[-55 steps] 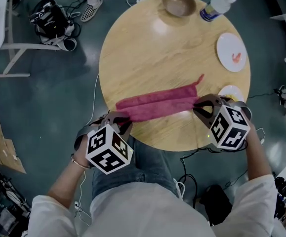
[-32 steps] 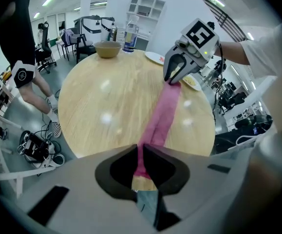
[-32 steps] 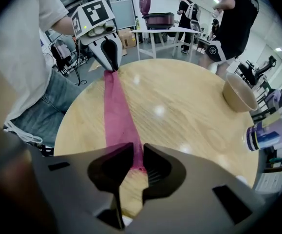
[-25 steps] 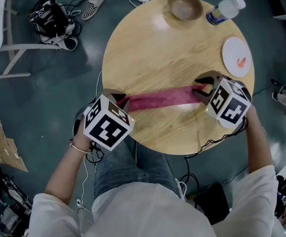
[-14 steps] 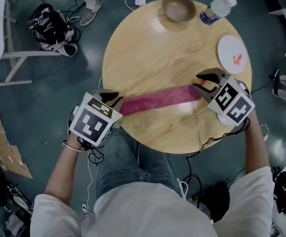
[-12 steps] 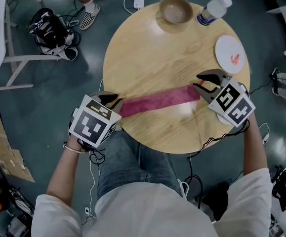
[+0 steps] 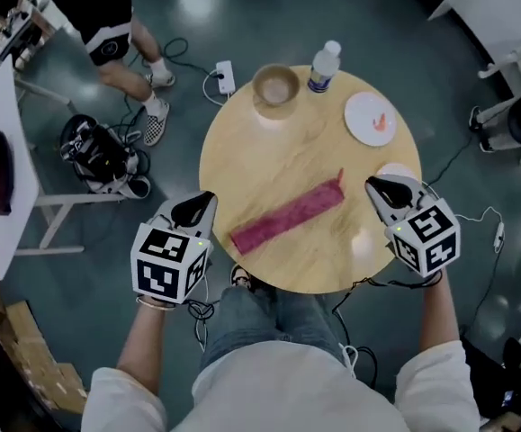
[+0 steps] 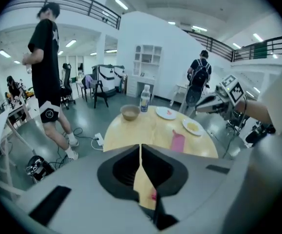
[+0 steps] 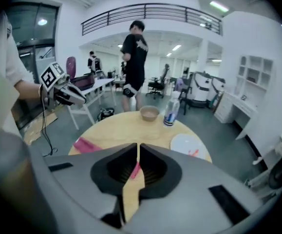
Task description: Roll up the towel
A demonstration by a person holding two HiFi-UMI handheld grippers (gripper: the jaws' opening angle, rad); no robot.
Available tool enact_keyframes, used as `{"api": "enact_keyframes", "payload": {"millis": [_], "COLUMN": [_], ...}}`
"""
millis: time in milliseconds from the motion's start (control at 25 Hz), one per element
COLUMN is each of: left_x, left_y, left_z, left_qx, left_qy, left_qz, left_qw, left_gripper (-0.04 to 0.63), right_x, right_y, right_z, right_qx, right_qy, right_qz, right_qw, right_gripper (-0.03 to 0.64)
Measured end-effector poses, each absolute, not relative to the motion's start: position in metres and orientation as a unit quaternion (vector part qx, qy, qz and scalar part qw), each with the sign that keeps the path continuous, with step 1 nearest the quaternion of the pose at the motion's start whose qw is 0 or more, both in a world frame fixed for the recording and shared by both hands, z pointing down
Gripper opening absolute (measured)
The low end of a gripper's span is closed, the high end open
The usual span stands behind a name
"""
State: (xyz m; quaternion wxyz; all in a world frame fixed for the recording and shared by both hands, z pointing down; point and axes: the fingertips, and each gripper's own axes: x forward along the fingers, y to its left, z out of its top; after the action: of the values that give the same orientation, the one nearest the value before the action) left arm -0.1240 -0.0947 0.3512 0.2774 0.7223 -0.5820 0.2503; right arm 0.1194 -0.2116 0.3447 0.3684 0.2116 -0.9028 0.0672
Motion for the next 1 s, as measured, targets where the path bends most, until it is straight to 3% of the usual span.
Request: {"api": "enact_keyframes", "payload": {"millis": [320,640,800,1000], "left_x": [-0.128,-0.124,-0.124,-0.110], "left_y": [-0.121,-0.123,-0.109,-0.098], "left_z": [0.248,0.199,0.191,0.196], "left_qx": [0.756,0.759,0.745,0.749], "left_qy": [-0.623,-0.643,-0.664,-0.660], "left_qz": [0.152,0.040,0.029,0.025], "left_qw": [0.132,0.093,0.053,0.056], "left_gripper": [0.004,0.003,0.003,0.003], "right_x": [0.181,0.253,0.268,0.276], "right_y": [-0.159,-0.095,-0.066,-0.053], "right_z": [0.243,0.198,0.200,0.195], "right_qx": [0.432,0.625,0.682,0.701], "right_qy": [-0.876,-0.777,-0.729,-0.712], "right_qz": [0.068,0.068,0.055,0.032], "right_qw": [0.206,0.029,0.002,-0.001], "right_gripper": [0.002,0.002,0.000,0.001]}}
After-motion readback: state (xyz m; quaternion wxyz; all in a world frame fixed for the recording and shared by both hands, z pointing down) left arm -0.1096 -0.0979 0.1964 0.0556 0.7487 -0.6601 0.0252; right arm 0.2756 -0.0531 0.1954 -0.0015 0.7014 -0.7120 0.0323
